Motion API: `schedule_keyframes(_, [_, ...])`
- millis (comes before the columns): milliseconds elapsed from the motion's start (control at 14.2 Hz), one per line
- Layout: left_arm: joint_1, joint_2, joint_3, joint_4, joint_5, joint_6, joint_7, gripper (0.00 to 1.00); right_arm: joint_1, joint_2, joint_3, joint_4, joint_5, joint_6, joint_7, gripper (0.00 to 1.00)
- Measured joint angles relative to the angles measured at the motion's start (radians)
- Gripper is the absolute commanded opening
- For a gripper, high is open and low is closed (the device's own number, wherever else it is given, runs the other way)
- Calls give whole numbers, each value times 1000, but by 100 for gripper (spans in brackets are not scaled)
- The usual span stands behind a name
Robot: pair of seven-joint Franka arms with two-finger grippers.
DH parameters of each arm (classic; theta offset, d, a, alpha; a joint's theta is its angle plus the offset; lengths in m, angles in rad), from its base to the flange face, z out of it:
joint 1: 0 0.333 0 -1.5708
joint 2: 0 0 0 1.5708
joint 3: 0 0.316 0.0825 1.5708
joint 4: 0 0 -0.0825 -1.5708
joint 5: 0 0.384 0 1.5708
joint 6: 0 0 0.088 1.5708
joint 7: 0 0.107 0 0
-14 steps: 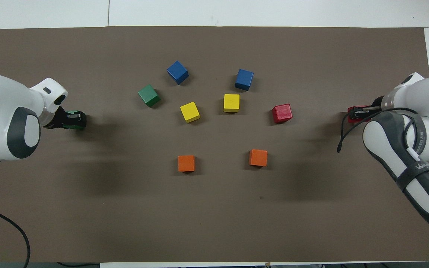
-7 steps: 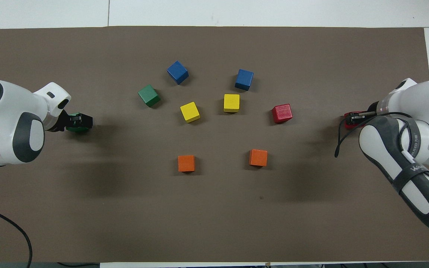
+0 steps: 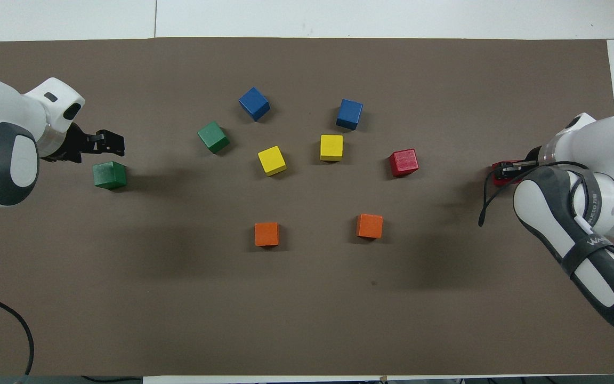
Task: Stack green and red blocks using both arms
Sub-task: 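Grasp the other green cube with the left gripper while the right reaches red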
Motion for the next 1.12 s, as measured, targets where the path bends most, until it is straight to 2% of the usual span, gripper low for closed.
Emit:
schedule_keyframes(351, [-163,14,-4,58,-2,-20,-371,100,0,8,0,-3,0,3,0,0])
schedule_keyframes(492, [-215,55,-4,105,-2,-37,-472,100,0,10,0,-4,0,4,0,0])
schedule_keyframes(562, [-239,99,-3,161,-2,-54,-522,100,0,11,0,-4,0,4,0,9])
schedule_keyframes(632, [-264,156,-2,233,-2,-70,-571,100,0,11,0,-4,0,4,0,87])
schedule_keyframes(702, [-284,210,-1,294,-2,-77,-613,100,0,12,0,-4,0,4,0,100])
schedule_keyframes(843, [-303,280,1,363,7,-76,-653,100,0,12,0,-4,0,5,0,100])
schedule_keyframes(1124, [-301,303,10,372,54,-51,-656,100,-1,12,-1,5,0,7,0,100])
